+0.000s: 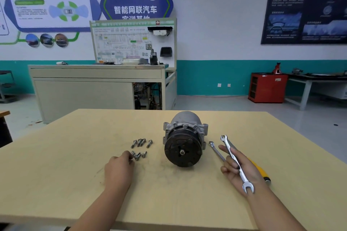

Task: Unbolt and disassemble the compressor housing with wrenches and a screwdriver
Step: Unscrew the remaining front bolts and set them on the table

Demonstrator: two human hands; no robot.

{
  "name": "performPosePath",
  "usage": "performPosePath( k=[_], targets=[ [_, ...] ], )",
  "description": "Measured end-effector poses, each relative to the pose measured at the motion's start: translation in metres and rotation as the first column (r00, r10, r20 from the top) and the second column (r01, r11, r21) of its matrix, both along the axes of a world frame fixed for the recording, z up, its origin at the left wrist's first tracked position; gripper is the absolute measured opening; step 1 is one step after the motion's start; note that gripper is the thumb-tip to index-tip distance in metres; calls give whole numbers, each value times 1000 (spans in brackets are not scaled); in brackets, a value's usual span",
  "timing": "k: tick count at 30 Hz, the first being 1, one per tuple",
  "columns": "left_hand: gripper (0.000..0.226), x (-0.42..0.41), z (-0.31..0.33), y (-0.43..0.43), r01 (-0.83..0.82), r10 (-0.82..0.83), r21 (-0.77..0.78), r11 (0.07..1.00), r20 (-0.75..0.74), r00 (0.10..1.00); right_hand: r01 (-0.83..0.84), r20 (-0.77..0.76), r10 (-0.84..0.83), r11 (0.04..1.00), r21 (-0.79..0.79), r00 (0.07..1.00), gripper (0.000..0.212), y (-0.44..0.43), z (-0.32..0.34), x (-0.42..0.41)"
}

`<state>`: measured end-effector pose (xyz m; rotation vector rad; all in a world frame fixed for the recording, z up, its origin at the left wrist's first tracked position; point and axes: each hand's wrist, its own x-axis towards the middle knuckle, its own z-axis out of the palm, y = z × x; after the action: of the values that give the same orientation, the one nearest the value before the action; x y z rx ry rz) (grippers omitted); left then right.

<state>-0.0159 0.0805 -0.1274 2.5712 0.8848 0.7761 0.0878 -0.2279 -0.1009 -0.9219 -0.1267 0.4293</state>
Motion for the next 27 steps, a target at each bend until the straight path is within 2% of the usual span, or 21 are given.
performPosePath(
  k=[5,9,13,18,22,25,27],
  targets=[
    [18,1,1,3,-29,39,89,996,-109,993,15,1,-15,998,-61,1000,28,1,-1,1],
    [20,0,0,1,-23,30,65,998,-115,993,30,27,-28,995,-92,999,29,4,0,-2],
    [40,-3,2,-4,-9,17,100,995,-85,996,-24,34,27,995,-102,999,33,4,1,-5],
    [47,-1,10,-25,72,-87,103,992,145,986,-41,72,60,971,-235,996,37,8,-4,-4],
    [48,20,23,-45,144,-153,54,988,213,965,-16,10,19,972,-234,1000,41,18,3,8],
    [43,42,40,-58,288,-227,-104,952,391,892,53,51,-37,929,-367,998,32,30,10,22],
    [42,59,52,-65,356,-200,-264,896,474,857,110,69,-87,871,-478,994,27,41,13,32]
  ],
)
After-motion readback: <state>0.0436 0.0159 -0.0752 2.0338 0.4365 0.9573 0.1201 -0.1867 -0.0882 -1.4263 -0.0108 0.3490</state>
